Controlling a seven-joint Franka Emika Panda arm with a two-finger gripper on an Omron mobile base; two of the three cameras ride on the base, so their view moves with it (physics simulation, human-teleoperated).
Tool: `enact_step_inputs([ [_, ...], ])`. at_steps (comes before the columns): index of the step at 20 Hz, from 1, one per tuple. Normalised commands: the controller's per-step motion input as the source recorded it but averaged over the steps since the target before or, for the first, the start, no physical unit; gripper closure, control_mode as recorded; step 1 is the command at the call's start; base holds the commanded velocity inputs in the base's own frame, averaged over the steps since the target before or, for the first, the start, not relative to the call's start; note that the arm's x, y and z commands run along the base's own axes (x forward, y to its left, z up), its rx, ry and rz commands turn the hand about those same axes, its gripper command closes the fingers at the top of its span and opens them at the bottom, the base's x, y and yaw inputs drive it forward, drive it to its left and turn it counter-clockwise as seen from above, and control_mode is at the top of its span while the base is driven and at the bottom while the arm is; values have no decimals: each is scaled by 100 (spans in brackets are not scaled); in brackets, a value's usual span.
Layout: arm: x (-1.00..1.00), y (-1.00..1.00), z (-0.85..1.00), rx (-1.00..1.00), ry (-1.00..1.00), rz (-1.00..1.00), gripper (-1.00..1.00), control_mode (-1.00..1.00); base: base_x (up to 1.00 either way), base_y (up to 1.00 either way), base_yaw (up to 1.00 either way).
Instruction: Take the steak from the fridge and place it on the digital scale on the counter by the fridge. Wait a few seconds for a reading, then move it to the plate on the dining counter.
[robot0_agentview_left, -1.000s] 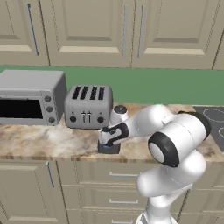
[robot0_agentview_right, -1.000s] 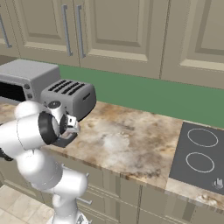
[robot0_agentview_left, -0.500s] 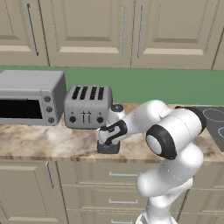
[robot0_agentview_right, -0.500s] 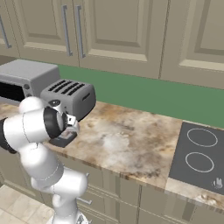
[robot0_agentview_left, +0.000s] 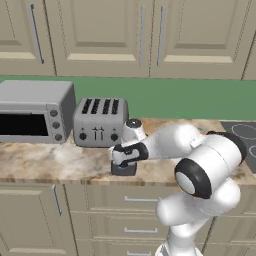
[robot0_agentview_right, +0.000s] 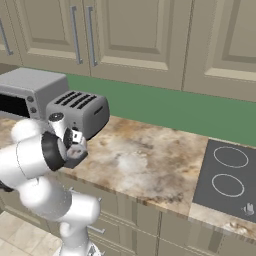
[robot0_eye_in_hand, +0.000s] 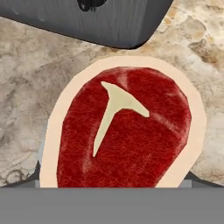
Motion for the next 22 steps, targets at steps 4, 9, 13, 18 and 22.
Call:
enact_step_inputs([
  [4,-100,-2,97,14,-26,-3,100,-100,0,0,0],
  [9,-89,-7,100,26,-11,-10,100,-100,0,0,0],
  [13,-74,-9,100,26,0,-11,100,-100,0,0,0],
  [18,-57,0,100,15,2,-13,100,-100,0,0,0],
  [22,-45,0,100,4,8,-14,100,-100,0,0,0],
])
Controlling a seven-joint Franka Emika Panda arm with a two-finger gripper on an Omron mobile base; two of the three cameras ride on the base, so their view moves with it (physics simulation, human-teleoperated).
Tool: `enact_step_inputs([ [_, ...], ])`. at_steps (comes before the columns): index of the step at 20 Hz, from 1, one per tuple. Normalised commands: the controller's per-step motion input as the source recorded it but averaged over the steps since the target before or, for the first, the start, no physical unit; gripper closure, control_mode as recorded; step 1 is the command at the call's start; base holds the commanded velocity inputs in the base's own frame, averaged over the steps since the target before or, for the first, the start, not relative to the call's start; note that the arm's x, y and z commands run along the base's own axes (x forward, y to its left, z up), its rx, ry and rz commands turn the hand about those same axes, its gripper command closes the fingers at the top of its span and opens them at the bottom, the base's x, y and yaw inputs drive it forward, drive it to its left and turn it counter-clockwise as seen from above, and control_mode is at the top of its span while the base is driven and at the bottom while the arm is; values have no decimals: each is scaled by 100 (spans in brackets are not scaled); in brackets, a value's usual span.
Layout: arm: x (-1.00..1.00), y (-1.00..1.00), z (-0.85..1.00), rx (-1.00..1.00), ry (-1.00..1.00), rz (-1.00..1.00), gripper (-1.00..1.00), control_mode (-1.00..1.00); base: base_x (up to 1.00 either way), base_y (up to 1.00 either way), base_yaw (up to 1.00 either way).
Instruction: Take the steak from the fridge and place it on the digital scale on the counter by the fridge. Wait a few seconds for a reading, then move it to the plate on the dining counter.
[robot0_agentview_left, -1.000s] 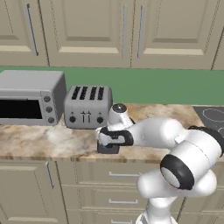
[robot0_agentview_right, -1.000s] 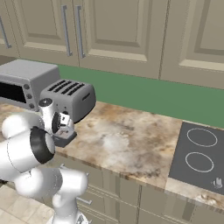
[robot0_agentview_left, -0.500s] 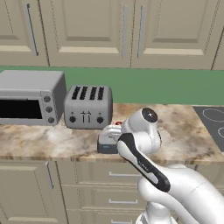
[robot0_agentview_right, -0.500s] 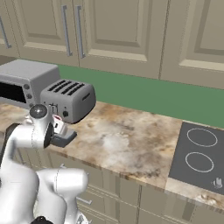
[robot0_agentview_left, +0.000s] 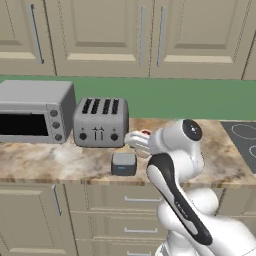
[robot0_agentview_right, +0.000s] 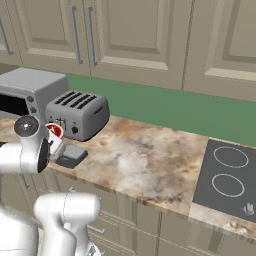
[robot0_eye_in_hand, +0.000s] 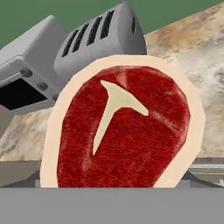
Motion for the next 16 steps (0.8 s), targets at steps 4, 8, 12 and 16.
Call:
enact_step_inputs([
  [4,-38,0,100,1,14,-14,100,-100,0,0,0],
  [8,-38,0,100,0,18,-12,100,-100,0,0,0],
  [12,-58,-5,83,-3,17,-5,100,-100,0,0,0],
  [16,-54,-43,19,-14,18,0,100,-100,0,0,0],
])
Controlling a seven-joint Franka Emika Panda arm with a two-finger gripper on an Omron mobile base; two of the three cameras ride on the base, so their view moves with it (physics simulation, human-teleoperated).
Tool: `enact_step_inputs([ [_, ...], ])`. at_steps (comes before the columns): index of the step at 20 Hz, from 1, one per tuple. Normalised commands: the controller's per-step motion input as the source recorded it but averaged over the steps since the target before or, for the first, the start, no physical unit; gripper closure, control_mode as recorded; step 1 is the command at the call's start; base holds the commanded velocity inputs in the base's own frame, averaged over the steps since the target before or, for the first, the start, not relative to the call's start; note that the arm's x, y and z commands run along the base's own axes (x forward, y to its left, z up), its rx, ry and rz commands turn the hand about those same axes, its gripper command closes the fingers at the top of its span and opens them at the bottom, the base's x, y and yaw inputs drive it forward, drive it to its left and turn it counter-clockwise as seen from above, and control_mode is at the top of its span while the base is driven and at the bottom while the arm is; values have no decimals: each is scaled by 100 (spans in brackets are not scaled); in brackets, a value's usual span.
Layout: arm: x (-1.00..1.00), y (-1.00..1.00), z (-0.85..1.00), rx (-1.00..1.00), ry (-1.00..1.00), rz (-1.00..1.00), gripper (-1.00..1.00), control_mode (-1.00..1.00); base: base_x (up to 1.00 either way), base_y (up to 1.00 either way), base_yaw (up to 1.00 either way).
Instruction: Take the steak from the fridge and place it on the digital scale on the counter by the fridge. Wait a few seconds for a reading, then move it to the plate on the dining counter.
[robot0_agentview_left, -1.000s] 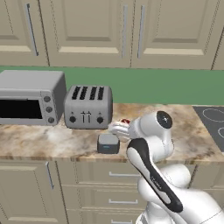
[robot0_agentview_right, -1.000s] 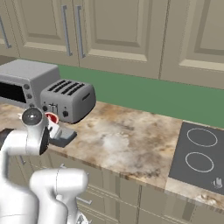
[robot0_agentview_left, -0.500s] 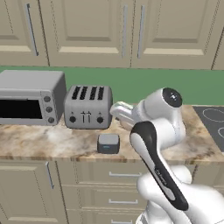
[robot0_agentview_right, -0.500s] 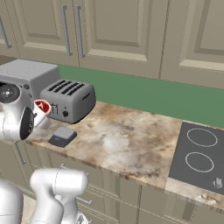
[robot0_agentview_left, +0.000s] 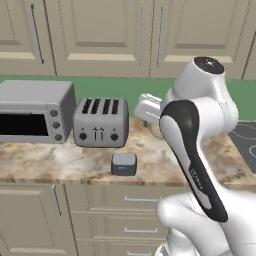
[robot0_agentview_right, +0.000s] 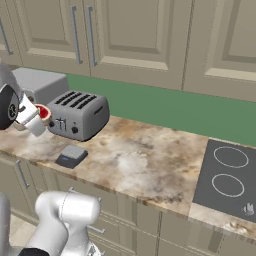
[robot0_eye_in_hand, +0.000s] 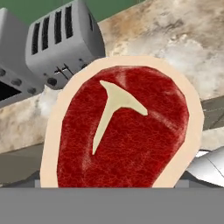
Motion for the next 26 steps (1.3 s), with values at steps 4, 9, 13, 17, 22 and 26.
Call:
enact_step_inputs([
  [4,-31,-74,-2,-17,17,0,100,-100,0,0,0],
  [9,-27,-55,-19,-12,9,0,100,-100,0,0,0],
  [13,-12,-6,-5,-1,0,0,100,100,-67,0,-5],
  [17,0,0,0,0,0,0,100,100,-100,0,-43],
  [22,0,0,0,0,0,0,100,100,-72,4,-83],
  [26,0,0,0,0,0,0,100,100,-16,0,-98],
])
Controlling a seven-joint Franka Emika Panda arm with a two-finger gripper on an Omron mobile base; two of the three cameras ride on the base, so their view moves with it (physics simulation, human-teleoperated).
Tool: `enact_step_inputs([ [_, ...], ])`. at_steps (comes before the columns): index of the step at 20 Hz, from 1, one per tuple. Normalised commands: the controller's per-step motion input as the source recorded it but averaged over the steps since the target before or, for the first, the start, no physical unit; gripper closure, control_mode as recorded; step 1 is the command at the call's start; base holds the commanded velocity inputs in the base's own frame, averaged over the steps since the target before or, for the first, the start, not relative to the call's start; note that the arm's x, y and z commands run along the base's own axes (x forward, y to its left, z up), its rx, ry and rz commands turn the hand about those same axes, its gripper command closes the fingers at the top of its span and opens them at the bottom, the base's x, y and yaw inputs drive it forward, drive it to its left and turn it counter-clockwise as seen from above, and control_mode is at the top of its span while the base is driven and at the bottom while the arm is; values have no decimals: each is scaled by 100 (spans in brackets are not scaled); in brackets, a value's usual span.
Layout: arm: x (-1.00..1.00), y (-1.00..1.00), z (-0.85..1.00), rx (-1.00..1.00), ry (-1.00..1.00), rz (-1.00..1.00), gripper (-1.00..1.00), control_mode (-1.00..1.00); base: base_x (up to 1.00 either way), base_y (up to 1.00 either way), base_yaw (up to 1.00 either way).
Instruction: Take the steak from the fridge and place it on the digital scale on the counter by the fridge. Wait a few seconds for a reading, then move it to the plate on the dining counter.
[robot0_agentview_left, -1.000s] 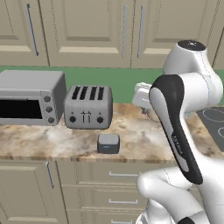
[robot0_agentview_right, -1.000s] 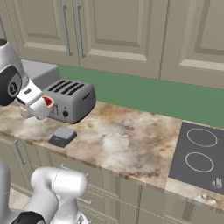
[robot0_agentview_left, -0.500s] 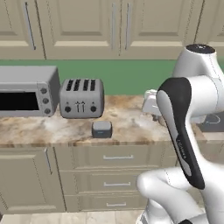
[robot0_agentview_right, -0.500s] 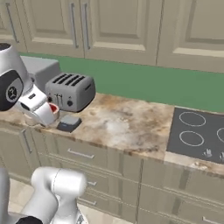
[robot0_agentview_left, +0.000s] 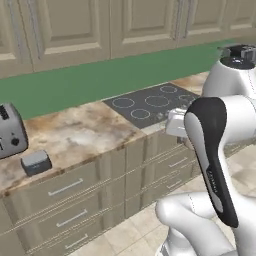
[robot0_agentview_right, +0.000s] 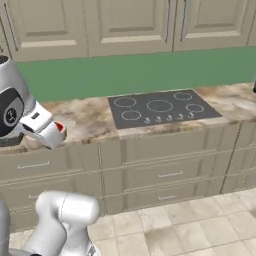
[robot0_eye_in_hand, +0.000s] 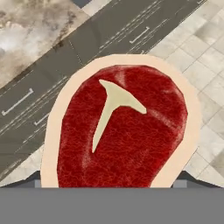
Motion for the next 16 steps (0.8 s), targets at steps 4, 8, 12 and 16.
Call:
enact_step_inputs([
  [4,0,0,0,0,0,0,100,100,0,0,-100],
  [8,0,0,0,0,0,0,100,100,0,0,-100],
  [12,0,0,0,0,0,0,100,100,0,0,-99],
  [16,0,0,0,0,0,0,100,100,0,-2,-97],
])
